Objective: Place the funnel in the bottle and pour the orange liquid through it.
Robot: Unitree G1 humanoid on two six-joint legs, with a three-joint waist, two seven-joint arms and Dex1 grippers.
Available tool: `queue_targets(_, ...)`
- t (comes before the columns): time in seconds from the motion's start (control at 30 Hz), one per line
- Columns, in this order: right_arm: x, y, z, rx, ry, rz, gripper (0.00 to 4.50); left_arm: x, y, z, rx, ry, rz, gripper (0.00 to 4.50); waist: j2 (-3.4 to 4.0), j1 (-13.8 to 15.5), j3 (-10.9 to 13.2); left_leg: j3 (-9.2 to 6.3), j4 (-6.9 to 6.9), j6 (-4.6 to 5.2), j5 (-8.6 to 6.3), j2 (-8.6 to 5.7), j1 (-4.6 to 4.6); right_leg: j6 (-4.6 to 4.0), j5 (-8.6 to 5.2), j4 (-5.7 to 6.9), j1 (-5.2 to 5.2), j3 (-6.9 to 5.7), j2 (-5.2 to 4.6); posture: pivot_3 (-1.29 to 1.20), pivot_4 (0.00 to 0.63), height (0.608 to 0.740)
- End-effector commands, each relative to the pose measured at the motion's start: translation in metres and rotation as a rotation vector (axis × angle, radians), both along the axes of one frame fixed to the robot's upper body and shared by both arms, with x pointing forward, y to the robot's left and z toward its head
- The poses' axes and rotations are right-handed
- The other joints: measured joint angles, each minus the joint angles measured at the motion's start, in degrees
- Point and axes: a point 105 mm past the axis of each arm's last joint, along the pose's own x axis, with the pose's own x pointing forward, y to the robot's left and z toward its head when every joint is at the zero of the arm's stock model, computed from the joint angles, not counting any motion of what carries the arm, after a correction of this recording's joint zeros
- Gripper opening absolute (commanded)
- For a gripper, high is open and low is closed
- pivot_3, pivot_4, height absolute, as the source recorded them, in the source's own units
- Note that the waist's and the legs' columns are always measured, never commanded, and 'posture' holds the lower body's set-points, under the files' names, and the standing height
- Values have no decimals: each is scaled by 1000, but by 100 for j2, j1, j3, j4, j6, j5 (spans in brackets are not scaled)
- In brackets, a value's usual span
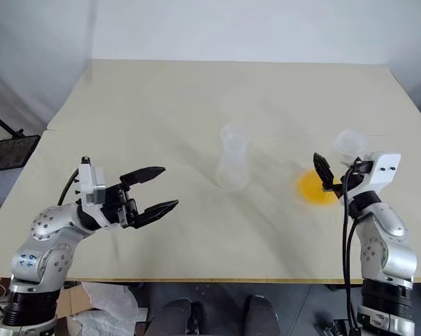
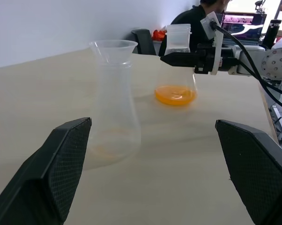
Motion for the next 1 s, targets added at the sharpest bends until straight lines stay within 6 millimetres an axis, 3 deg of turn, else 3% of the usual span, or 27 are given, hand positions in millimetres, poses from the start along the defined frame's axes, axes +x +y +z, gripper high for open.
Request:
queue_targets(0.03, -7, -9, 27, 22, -98, -8, 4472, -5, -4, 6, -7, -41, -16, 4500, 0, 1, 0, 0, 0, 0, 0, 0, 0, 0, 0, -1, 0, 0, 0, 0, 150, 740)
queue_targets(0.47, -8, -14, 34, 75, -136, -28, 4472, 0, -6, 7, -5, -53, -32, 4500, 0, -1, 0, 0, -1, 0, 0, 0, -1, 0, 0, -4, 0, -1, 0, 0, 150, 740)
queue_targets(0.57, -8, -12, 35, 78, -145, -15, 3864, 0, -6, 7, -3, -56, -33, 4500, 0, 2, 0, -1, -2, 0, 0, 0, -1, 0, 0, -4, 0, -1, 0, 0, 150, 740)
queue_targets(0.7, -8, -8, 36, 78, -155, -2, 2652, 1, -5, 7, -1, -59, -33, 4500, 0, 2, 1, -1, -2, 0, 0, 0, -2, 0, 0, -4, 0, -1, 0, 0, 150, 740)
queue_targets(1.0, -3, 25, 54, -34, -194, 70, 2633, 3, -6, 14, -21, -77, -27, 4500, 15, -3, 9, -1, -3, 0, 0, 1, -2, 0, 0, -6, -1, -2, 1, 0, 150, 740)
